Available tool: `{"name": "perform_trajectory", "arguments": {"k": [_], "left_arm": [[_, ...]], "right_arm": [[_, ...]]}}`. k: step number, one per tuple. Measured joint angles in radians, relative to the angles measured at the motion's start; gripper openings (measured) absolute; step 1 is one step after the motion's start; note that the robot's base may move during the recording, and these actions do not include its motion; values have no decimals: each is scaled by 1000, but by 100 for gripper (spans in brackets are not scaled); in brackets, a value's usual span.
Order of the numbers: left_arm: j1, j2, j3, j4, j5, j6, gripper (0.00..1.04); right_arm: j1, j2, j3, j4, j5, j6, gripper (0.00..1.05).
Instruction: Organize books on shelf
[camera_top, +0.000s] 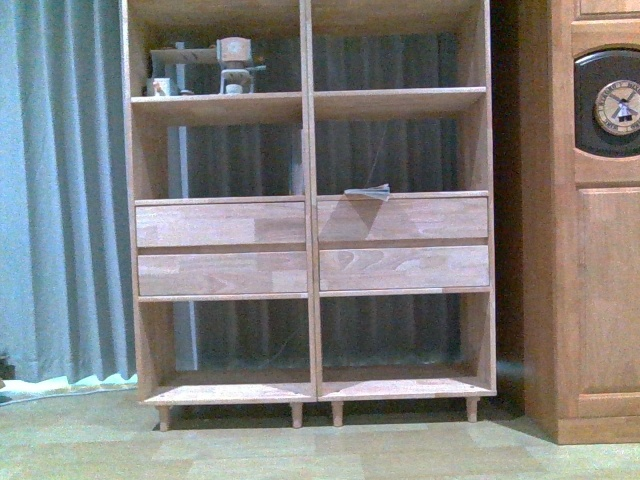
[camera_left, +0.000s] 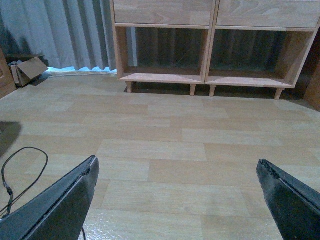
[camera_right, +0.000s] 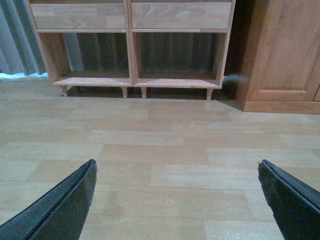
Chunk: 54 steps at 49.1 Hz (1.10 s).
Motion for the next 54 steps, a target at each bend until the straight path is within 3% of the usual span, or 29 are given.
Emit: {"name": "perform_trajectory", "arguments": {"k": [54], "left_arm": [[0, 0, 0, 0, 0, 0, 97]], "right_arm": [[0, 0, 0, 0, 0, 0, 98]]}}
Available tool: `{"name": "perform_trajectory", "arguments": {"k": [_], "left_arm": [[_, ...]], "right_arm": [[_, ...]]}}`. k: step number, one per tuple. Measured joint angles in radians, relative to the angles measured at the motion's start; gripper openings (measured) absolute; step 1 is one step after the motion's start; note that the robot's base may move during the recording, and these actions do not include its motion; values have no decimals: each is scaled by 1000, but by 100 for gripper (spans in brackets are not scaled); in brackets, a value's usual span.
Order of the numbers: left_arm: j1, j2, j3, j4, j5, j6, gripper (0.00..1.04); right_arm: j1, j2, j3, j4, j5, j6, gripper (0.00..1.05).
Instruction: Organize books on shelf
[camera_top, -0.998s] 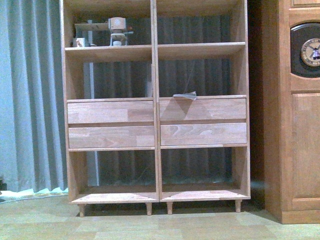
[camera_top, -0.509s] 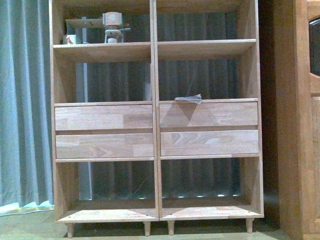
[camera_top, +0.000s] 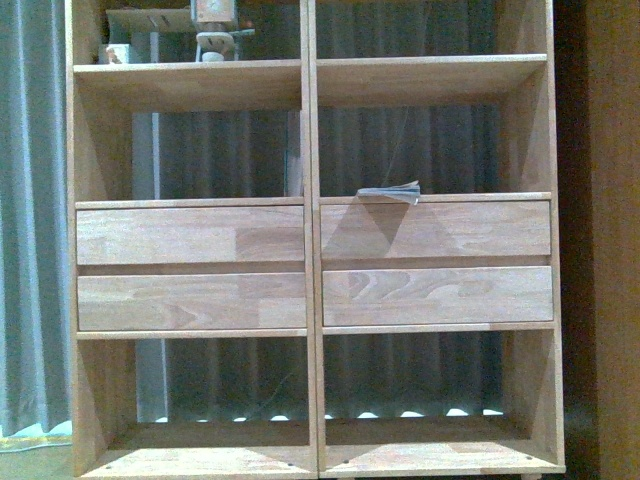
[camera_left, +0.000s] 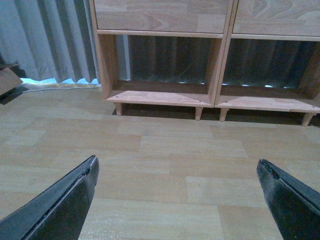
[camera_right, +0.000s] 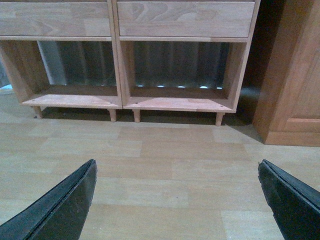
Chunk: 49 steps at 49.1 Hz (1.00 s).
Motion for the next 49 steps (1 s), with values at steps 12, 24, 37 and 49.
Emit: {"name": "perform_trajectory", "arguments": {"k": [12, 24, 37, 49], "left_arm": [[0, 0, 0, 0, 0, 0, 97], [0, 0, 0, 0, 0, 0, 97], [0, 0, 0, 0, 0, 0, 97], [0, 0, 0, 0, 0, 0, 97]], "right_arm": [[0, 0, 0, 0, 0, 0, 98], [0, 0, 0, 0, 0, 0, 98], [0, 0, 0, 0, 0, 0, 98], [0, 0, 0, 0, 0, 0, 98]]}}
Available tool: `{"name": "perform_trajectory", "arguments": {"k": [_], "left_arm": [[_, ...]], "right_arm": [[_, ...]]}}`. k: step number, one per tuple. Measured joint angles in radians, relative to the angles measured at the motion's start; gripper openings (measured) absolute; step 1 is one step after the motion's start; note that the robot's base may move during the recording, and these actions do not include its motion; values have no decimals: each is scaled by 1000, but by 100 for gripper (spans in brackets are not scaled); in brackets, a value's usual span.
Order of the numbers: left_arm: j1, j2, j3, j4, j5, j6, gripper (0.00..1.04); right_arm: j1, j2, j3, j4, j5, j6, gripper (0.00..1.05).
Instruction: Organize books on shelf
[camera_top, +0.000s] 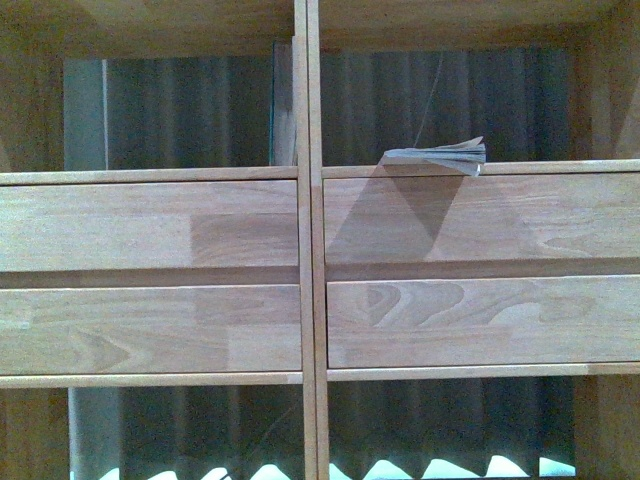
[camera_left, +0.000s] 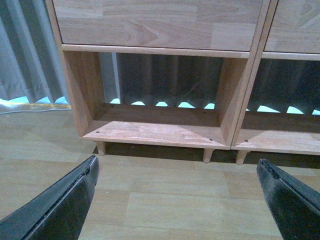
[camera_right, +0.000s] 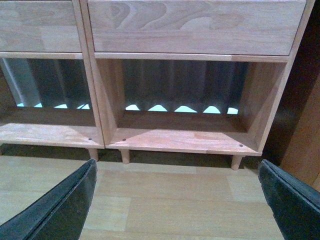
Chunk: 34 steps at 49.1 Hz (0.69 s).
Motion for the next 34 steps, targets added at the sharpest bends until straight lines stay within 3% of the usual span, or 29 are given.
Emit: {"name": "perform_trajectory", "arguments": {"k": [34], "left_arm": [[0, 0, 0, 0, 0, 0, 97]], "right_arm": [[0, 0, 0, 0, 2, 0, 98]]}}
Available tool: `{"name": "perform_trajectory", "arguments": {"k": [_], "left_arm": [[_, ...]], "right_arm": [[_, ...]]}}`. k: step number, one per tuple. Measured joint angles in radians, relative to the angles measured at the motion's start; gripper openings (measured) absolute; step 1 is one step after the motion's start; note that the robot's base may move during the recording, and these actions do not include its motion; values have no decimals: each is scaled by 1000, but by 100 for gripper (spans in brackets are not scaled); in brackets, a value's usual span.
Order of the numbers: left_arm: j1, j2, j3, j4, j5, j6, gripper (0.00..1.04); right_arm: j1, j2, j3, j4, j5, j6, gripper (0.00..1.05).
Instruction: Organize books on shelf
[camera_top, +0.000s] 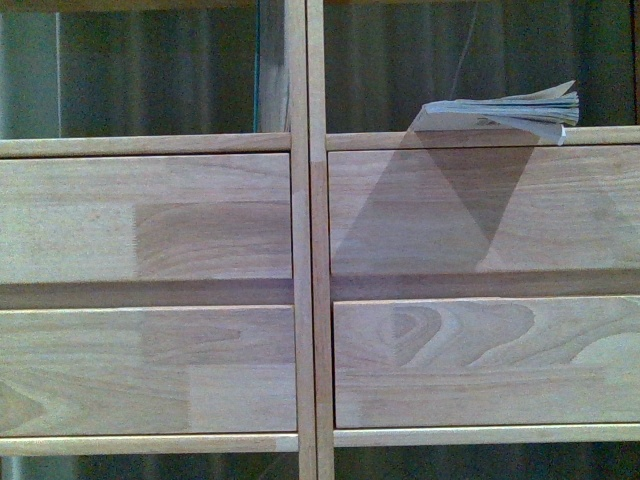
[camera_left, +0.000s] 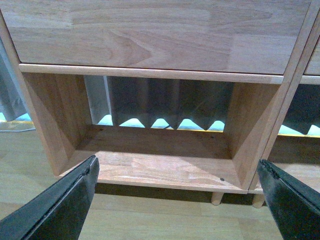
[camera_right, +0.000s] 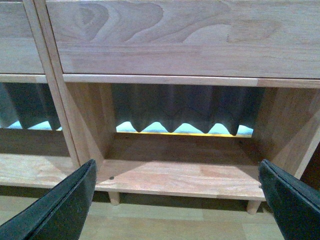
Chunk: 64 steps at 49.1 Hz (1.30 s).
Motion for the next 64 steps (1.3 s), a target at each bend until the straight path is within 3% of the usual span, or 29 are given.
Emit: {"name": "perform_trajectory", "arguments": {"k": [61, 64], "left_arm": [[0, 0, 0, 0, 0, 0, 97], [0, 0, 0, 0, 0, 0, 97]], "right_arm": [[0, 0, 0, 0, -2, 0, 98], [9, 5, 1, -1, 34, 7, 98]]}}
